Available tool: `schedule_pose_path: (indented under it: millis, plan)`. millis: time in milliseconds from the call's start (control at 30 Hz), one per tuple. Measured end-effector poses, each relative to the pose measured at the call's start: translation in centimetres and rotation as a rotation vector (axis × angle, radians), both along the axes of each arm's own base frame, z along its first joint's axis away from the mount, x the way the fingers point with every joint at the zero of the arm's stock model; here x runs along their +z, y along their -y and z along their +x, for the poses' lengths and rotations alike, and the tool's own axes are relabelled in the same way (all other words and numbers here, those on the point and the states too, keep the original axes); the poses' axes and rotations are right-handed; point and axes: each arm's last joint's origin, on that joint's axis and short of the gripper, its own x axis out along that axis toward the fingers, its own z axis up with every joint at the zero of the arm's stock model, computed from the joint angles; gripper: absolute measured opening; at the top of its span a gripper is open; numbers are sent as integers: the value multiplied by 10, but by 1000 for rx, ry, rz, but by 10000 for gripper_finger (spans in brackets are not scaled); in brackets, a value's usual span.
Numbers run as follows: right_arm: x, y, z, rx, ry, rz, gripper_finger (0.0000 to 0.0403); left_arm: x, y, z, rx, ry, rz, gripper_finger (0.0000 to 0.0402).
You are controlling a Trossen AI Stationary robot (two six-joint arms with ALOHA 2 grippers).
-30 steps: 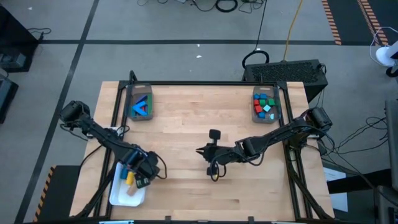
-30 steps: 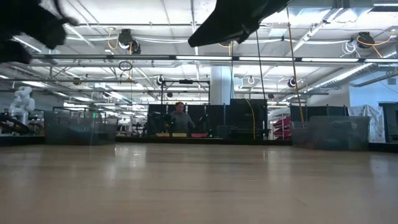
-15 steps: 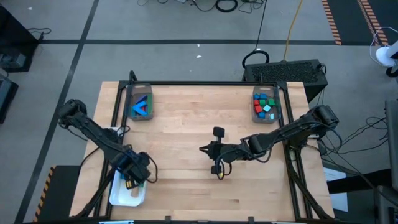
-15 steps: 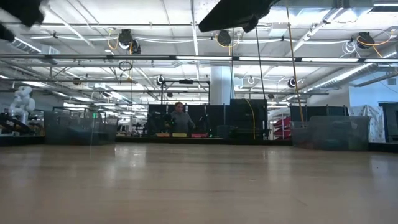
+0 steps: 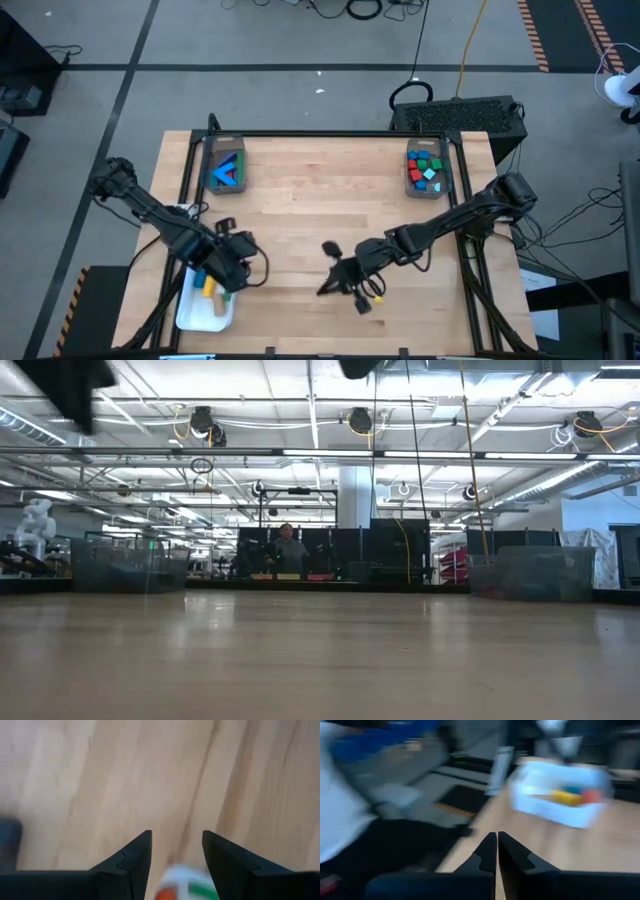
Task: Sort blocks by size
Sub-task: Return to Home Position
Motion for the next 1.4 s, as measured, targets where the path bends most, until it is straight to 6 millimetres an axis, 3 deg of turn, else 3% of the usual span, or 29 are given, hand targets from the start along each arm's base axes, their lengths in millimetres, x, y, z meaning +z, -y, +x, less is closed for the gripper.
schedule_pose_path:
  millis: [133,333,467,667,800,967,1233,1400]
  plan:
    - [-18,1,6,149,-83,25,0,3,-6,23,-54,154,59,178]
    - [-47,26,0,25,-433,31,0,16,-12,53,-229,385,138,177]
    - [-51,37,-8,-89,-568,17,0,24,-17,64,-279,483,237,161]
    - [-28,43,-26,-97,-538,-113,0,33,-27,76,-282,575,298,113]
    - [-3,44,-45,-149,-456,-229,0,42,-29,84,-299,675,329,83]
    - [32,47,-69,-190,-359,-221,0,51,-28,88,-338,759,373,52]
    - [83,43,-115,-209,-148,-203,0,53,-29,87,-346,762,383,20]
    - [102,37,-141,-263,-26,-279,0,69,-35,72,-321,812,382,4]
